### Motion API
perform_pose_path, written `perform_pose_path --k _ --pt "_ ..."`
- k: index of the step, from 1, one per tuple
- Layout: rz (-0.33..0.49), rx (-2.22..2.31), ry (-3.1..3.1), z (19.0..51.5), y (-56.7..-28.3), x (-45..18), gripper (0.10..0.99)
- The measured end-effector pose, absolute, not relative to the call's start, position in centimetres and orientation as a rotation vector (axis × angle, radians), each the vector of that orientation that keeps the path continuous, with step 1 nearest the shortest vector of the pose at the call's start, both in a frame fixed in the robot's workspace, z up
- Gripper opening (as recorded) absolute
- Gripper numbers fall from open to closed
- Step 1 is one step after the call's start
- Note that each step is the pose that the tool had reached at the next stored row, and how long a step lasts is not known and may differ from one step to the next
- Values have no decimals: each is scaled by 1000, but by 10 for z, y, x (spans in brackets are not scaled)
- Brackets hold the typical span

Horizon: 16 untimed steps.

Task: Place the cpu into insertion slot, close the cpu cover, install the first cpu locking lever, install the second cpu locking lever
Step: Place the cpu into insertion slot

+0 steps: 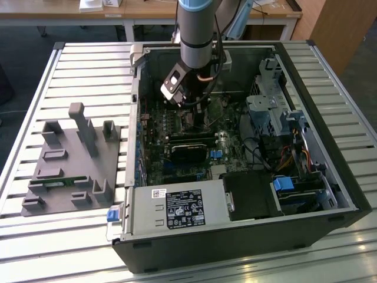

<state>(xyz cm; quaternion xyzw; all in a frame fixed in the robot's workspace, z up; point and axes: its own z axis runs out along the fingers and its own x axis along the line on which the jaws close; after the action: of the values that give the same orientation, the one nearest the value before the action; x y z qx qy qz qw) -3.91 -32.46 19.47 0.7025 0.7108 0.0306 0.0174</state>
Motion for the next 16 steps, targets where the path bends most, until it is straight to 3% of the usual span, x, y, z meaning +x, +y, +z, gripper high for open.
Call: perform_pose_path --k 11,13,14,16 --pt "95 2183 2209 194 -325 -39 537" --pt "95 2183 2209 194 -325 -39 549" --pt "95 2183 2209 194 -325 -39 612" --pt "95 2183 2209 193 -324 -39 612"
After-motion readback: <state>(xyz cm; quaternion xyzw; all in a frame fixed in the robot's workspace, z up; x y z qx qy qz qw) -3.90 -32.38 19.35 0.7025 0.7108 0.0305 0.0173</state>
